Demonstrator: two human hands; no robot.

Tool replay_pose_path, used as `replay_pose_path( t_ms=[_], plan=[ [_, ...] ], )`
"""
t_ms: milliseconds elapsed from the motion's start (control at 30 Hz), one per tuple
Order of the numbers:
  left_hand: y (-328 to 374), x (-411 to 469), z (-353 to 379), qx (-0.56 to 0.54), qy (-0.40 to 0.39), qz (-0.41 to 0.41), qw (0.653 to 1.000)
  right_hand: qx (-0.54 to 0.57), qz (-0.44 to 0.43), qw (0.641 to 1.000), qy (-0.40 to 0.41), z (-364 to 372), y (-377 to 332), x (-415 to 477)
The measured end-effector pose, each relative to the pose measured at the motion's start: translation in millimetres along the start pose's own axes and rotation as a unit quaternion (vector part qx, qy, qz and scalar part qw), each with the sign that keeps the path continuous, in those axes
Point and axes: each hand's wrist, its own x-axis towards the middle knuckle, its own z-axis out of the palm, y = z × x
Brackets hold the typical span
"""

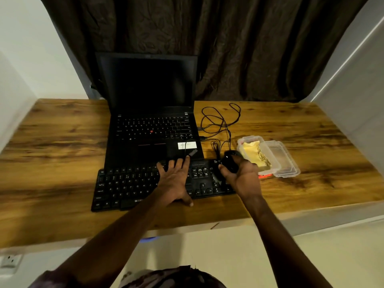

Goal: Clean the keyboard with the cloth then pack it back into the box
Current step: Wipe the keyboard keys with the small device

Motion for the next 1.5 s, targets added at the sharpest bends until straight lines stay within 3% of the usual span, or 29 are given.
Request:
replay_pose_path(
  t_ms=[200, 433, 733, 1000, 1333, 1500],
  plan=[
    [-1, 1, 0, 0.006, 0.003, 0.001, 1.0, -0.009, -0.014, 1.0, 0.018, 6, -11, 4],
    [-2, 0, 0, 0.01, 0.002, 0.006, 1.0, -0.059, 0.053, 0.997, -0.017, -4, -4, 2],
    [-3, 0, 0, 0.01, 0.005, 0.004, 1.0, -0.045, 0.01, 0.999, 0.009, 17, -23, 10],
    [-3, 3, 3, 0.013, 0.0, 0.007, 1.0, -0.075, 0.078, 0.994, -0.034, -2, -1, 6],
    [-4, 2, 3, 0.017, 0.006, 0.006, 1.0, -0.019, 0.009, 1.0, 0.015, 12, -19, 11],
    [-3, 6, 4, 0.029, 0.001, 0.008, 1.0, 0.003, 0.046, 0.998, -0.031, -6, 0, -1]
  ],
)
